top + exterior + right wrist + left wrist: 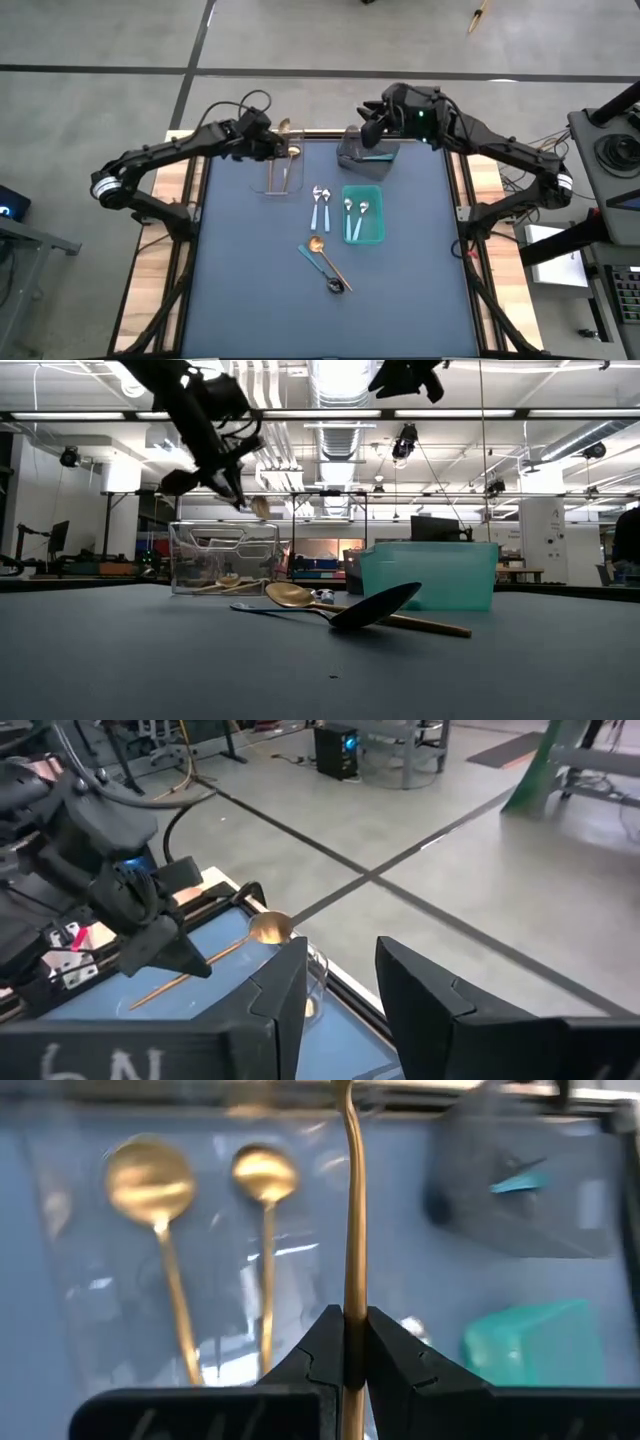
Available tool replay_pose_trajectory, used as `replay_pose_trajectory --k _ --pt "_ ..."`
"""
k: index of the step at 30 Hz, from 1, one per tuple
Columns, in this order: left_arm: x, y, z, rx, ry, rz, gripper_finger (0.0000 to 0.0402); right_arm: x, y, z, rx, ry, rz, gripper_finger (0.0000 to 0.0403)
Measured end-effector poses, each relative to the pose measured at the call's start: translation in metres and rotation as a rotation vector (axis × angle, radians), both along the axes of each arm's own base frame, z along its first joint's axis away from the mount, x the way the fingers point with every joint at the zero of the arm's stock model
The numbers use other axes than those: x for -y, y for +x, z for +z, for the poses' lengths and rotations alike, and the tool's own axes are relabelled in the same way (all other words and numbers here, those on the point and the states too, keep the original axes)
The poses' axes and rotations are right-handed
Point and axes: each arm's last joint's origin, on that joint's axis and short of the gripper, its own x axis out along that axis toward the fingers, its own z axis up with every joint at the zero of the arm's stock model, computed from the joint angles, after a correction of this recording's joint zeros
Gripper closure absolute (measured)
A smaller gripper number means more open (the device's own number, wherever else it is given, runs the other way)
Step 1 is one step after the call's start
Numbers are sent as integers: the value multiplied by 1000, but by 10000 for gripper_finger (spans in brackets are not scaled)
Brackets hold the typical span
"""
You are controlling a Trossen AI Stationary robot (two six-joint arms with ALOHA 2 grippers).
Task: Sort silverware by color (type)
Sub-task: Put the gold spoon into the transparent bin
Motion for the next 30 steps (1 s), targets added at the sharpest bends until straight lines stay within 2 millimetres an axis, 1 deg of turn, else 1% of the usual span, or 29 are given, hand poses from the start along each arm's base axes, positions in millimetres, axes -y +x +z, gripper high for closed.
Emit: replay_pose_trajectory --k 3,10,19,23,30 --pt "0 -4 -11 -11 -46 31 395 9 -4 -1 -1 9 17 295" --pt "-2 -3 -18 -4 -93 41 395 20 -5 -3 -14 7 -10 294" --pt "-10 9 -47 -52 -203 3 395 30 5 -16 -35 50 -34 301" --pt "-13 12 -52 -56 -205 3 395 32 8 -19 -41 63 -37 298" --pt "-21 9 -56 -46 -208 25 395 33 11 -23 -37 88 -45 305"
